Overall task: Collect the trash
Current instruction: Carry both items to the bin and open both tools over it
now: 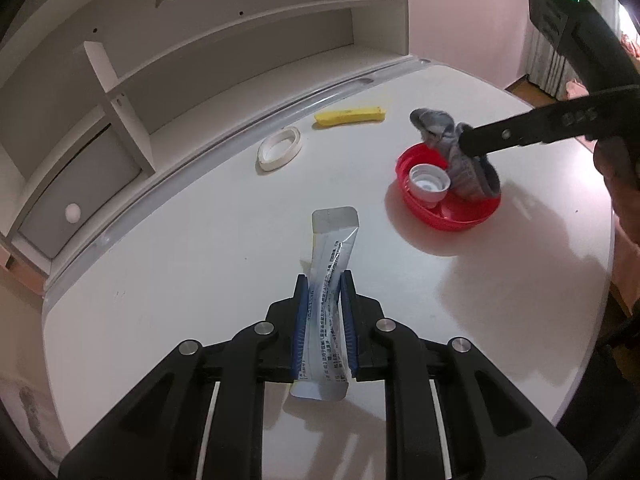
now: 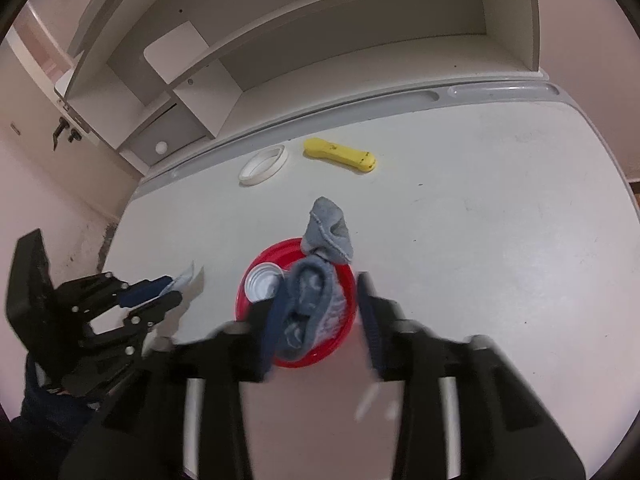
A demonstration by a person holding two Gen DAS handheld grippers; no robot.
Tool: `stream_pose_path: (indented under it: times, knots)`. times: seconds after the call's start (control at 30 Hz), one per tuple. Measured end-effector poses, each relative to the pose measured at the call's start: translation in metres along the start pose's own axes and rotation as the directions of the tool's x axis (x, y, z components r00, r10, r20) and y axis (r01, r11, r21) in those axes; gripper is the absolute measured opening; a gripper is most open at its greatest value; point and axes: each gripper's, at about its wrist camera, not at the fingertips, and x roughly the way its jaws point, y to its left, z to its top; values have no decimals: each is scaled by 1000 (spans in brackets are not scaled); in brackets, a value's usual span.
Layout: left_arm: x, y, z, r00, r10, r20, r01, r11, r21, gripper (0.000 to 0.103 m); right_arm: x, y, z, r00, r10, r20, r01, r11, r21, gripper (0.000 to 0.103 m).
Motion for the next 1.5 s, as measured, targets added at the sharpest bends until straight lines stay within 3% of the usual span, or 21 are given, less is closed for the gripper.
stream_pose_path:
  times: [0.17,0.43,0.53,0.67,0.8,0.87,0.9,0.97,1.03,1.1,1.2,1.27,1.37,1.43,1.5]
  knots:
    - [-8,-1,3,1000,-3,4,3,999,-52,15,-14,7,-1,999,-6,52,6,1000,-5,9]
    - [-28,-27,24,998,-43,38,47,993,-109,15,-85,-7,-19,980,31,197,-39,999,35,9]
    - [-33,-58,40,992,-95,78,102,990,-99,15,-121,-31,-45,965,-27,260,9,998,69,9]
    - [-33,-117,62,974,-194,116,199,979,-31,15,-172,-83,-101,927,-181,329,129,976,175,9]
    - [-28,-203,80,926,-360,115,355,933,67,15,-219,-141,-174,873,-360,330,248,909,335,9]
    - [-24,-249,83,892,-443,90,433,894,111,15,-238,-170,-213,845,-438,306,295,860,416,9]
    - [-19,-281,84,866,-495,65,484,864,139,15,-246,-186,-234,829,-482,285,321,826,462,9]
    - [-14,-320,83,843,-537,39,523,833,181,15,-258,-220,-278,796,-560,230,366,748,554,9]
    - [-5,-370,76,817,-576,6,559,796,233,15,-264,-247,-315,777,-602,182,380,680,627,9]
    - [8,-410,66,791,-610,-37,596,757,267,15,-264,-270,-343,769,-625,131,389,621,680,9]
    - [40,-460,48,793,-603,-90,598,739,312,15,-257,-303,-380,775,-630,51,401,552,731,9]
    - [64,-486,37,783,-607,-135,615,724,313,15,-248,-318,-395,775,-631,4,418,518,746,9]
    - [100,-516,20,758,-617,-211,652,713,258,15,-236,-343,-416,812,-583,-33,374,476,796,9]
    - [125,-533,9,746,-614,-258,664,714,221,15,-231,-348,-420,791,-607,-78,424,451,785,9]
    - [144,-544,-2,752,-596,-282,655,724,216,15,-223,-353,-425,808,-582,-93,418,455,787,9]
